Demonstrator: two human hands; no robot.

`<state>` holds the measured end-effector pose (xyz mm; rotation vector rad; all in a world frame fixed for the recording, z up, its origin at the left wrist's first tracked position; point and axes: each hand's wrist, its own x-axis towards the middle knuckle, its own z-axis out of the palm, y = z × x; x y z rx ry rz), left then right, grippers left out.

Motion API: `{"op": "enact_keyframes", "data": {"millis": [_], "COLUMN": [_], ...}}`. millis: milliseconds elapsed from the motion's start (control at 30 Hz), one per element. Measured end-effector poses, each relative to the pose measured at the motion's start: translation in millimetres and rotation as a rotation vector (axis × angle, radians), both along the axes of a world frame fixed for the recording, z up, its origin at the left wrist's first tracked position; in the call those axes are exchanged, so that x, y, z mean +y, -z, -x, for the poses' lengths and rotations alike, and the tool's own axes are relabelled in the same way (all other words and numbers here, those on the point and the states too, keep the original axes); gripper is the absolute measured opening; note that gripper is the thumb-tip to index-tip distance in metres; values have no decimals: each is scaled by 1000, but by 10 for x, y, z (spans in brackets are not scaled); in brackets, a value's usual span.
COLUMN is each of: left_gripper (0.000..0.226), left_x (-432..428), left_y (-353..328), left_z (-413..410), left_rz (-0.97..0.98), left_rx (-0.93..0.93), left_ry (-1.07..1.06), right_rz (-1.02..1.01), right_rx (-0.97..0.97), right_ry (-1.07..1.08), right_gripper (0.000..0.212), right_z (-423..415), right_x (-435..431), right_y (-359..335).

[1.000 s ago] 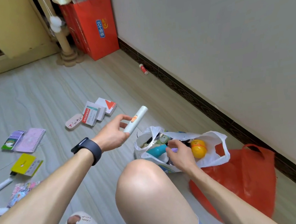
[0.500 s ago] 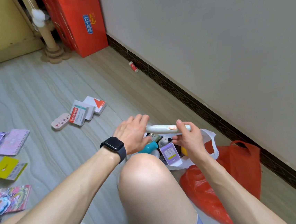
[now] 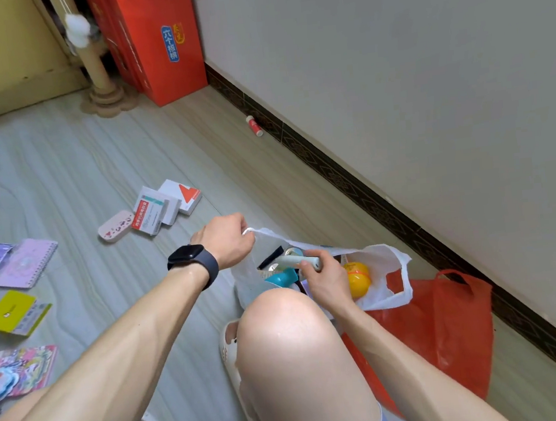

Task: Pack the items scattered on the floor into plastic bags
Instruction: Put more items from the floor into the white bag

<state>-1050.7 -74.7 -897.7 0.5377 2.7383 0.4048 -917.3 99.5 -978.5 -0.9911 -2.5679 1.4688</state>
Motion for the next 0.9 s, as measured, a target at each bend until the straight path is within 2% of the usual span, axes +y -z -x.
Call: {"op": "enact_keyframes", "data": {"millis": [200, 433, 533, 633, 700, 900], "left_gripper": [21, 21, 22, 48, 58, 54], "left_x": [52, 147, 167, 146, 92, -430], "left_y": [63, 56, 27, 20, 13, -198], "left_z": [-19, -58, -98, -158, -177, -1], "left_rz": [-139, -143, -65, 53, 113, 233], "left_rx": [-39, -91, -100, -142, -146, -55], "left_ry": [-41, 42, 94, 160, 174, 80], "right_rz": [-133, -289, -319, -305, -319, -497], "right_rx": [-68, -126, -68, 44, 126, 300], "right_ry": [-148, -222, -262, -332, -399, -634], "right_gripper": [39, 53, 49, 42, 38, 37], "right_z": [65, -168, -171, -88, 14, 458], "right_x": [117, 383, 372, 261, 155, -254], "right_y": [4, -128, -286, -514, -660, -1094]}}
